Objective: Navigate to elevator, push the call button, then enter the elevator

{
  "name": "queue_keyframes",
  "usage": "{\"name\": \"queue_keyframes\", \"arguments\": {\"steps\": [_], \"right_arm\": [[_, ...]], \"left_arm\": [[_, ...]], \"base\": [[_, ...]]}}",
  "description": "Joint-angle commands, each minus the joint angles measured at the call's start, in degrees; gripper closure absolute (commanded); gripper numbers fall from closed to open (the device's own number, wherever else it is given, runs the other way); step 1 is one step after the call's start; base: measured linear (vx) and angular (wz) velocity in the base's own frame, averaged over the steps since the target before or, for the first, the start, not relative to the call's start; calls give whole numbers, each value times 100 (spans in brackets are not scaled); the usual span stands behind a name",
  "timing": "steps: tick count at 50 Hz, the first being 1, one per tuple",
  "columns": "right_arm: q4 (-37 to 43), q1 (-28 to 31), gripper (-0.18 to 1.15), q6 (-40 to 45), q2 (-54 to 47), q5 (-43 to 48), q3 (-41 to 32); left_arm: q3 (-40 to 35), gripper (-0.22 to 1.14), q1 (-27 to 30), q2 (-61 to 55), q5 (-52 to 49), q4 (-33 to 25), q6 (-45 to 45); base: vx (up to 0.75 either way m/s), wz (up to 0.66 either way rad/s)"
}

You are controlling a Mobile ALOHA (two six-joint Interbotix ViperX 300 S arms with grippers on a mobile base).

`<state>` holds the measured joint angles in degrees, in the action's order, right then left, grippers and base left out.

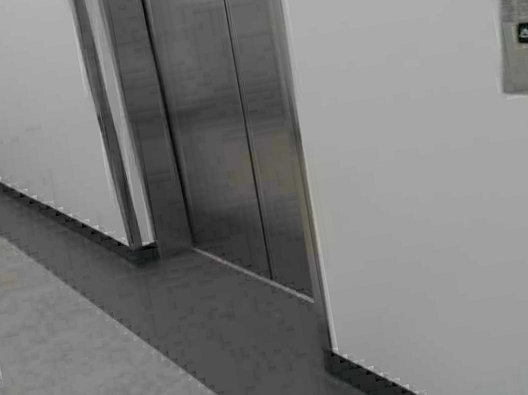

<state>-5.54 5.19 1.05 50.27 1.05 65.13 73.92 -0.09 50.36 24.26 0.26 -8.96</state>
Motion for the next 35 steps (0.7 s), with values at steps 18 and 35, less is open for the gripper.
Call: {"name": "queue_keyframes", "arguments": {"steps": [18,35], "right_arm": [[-1213,18,91,-53,-483,-3208,-1441],[-3507,114,91,88,-1688,-3542,-1775]], "left_arm": [[-193,89,0,-35,-167,0,-53],[-185,89,0,272,-334,0,-237]], "base": [[35,7],[22,-11]]}}
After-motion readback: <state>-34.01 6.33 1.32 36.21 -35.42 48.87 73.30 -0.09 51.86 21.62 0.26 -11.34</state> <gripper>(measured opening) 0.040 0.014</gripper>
